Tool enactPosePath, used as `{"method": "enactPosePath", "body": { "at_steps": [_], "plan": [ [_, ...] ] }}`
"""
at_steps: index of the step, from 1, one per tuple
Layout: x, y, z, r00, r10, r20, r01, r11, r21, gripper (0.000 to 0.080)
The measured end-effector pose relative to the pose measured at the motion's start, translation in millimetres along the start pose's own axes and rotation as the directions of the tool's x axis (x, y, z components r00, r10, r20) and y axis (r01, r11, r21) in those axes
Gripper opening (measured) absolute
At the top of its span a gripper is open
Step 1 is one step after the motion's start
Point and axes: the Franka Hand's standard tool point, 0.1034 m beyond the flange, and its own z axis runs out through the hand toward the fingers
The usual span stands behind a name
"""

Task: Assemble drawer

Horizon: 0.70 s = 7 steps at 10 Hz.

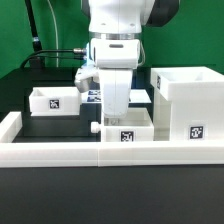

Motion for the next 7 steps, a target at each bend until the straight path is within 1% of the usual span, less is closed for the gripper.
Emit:
{"method": "enactPosePath", "body": {
  "at_steps": [2,4,7],
  "plan": [
    [-0.1,0.5,-1.1,1.0,0.0,0.0,0.0,1.0,-0.001,0.0047],
    [1.2,1.0,-3.1,1.0,-0.011,0.0,0.011,1.0,0.01,0.0047],
    [0.3,0.0,-1.4,1.0,-0.007,0.0,0.007,1.0,0.013,0.0047]
  ]
}}
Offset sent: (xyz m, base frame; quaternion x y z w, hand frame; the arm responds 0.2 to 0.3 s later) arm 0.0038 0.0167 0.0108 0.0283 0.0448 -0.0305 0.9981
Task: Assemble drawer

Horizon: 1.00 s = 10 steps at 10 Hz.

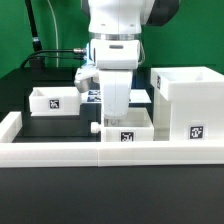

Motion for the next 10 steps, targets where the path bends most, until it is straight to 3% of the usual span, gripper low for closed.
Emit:
{"method": "enactPosePath", "body": {
  "at_steps": [5,10],
  "plan": [
    [6.8,4.1,-4.7,0.998,-0.055,-0.004,0.055,0.998,-0.006,0.0047],
    [8.9,3.1,-2.5,0.999,-0.054,-0.004,0.054,0.999,0.006,0.0047]
  ]
}}
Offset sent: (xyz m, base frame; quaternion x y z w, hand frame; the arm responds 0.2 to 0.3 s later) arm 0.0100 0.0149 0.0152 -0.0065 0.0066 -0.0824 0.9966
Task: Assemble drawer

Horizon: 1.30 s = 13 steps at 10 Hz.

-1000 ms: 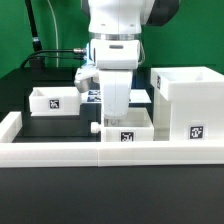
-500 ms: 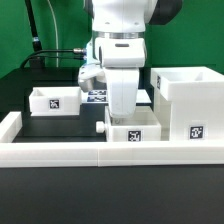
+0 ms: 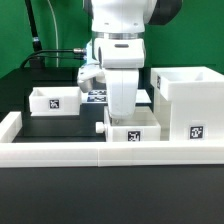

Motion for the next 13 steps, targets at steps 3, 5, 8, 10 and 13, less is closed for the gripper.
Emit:
{"method": "enactPosePath", "body": {
  "at_steps": [3,5,8,10,13],
  "plan": [
    [9.8,10.9,-2.6,1.0,-0.015,-0.005,0.015,1.0,0.01,0.0047],
    [9.1,10.2,-1.7,1.0,-0.014,-0.006,0.014,1.0,0.013,0.0047],
    [8.5,9.3,-1.1,1.0,-0.011,-0.006,0.012,1.0,0.014,0.0047],
    [12.6,8.3,-0.1,1.0,0.019,-0.008,-0.019,1.0,0.016,0.0047],
    [16.4,8.2,0.0,0.998,0.056,-0.008,-0.056,0.998,0.016,0.0047]
  ]
}}
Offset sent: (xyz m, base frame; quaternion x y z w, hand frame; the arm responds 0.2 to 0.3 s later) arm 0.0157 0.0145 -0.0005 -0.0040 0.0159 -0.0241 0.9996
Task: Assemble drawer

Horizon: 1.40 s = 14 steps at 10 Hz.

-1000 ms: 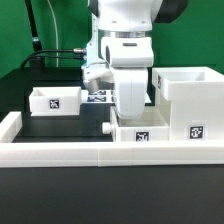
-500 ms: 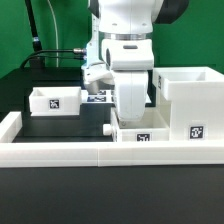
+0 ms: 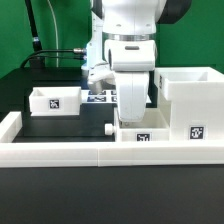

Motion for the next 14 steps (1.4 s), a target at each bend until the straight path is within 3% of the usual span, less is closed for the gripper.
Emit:
{"method": "enactPosePath", "body": {
  "at_steps": [9,14],
  "plan": [
    [4.7,-3.9,3.5,0.999,0.039,0.004,-0.039,0.999,0.004,0.0047],
    [7.2,-2.7,3.1,1.0,0.022,0.011,-0.022,1.0,-0.008,0.0047]
  ]
}}
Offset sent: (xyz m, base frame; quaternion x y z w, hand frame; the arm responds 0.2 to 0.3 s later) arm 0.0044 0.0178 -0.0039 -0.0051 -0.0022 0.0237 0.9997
